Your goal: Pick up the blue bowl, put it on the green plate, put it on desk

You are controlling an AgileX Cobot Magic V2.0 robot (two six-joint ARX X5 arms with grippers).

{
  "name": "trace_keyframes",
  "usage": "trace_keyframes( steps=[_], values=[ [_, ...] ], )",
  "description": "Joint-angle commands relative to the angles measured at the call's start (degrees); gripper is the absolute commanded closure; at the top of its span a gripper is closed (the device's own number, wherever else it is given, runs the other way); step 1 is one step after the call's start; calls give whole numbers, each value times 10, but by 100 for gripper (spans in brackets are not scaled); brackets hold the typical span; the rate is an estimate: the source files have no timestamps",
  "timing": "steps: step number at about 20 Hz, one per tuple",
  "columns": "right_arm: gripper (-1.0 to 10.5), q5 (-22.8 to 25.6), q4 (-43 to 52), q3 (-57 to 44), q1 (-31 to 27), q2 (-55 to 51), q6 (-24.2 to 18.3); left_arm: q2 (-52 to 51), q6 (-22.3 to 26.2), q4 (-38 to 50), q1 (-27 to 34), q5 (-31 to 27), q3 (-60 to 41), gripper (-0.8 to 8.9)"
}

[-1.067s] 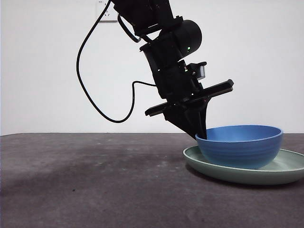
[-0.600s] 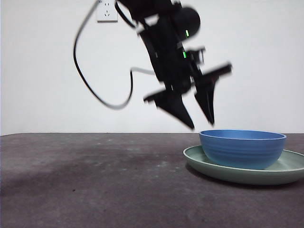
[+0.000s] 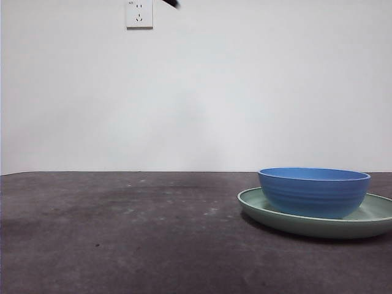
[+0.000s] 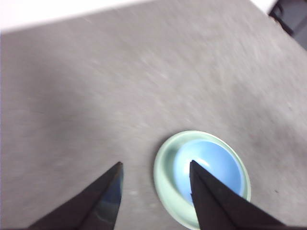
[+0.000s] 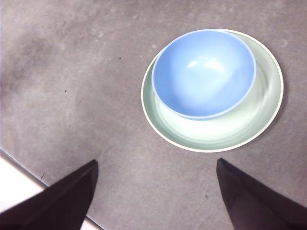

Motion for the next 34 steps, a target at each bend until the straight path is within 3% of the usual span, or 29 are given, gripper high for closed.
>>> trace_keyframes(
  steps=[1,3,11,14,17,28,31,34],
  values=[
    [552,2,4,11,2,2,6,-40,25,-15,13,2,-25,588],
    [552,2,4,11,2,2,6,-91,40,-12,20,10,-82,588],
    [552,2,5,11,2,2,6,-276,52,80,26,158,-402,588],
    [552,2,3,11,2,2,7,-305,49,100,24,200,-468,593],
    [552,2,3,11,2,2,7,-321,49,101,20,229,-509,593],
    [552,2,3,11,2,2,12,-325,49,109,16,229,-522,593],
    [553,9,4,11,2,3,34,-325,49,109,16,229,-522,593],
    [568,75,3,11,2,10,87,-325,49,109,16,229,-522,593]
  ],
)
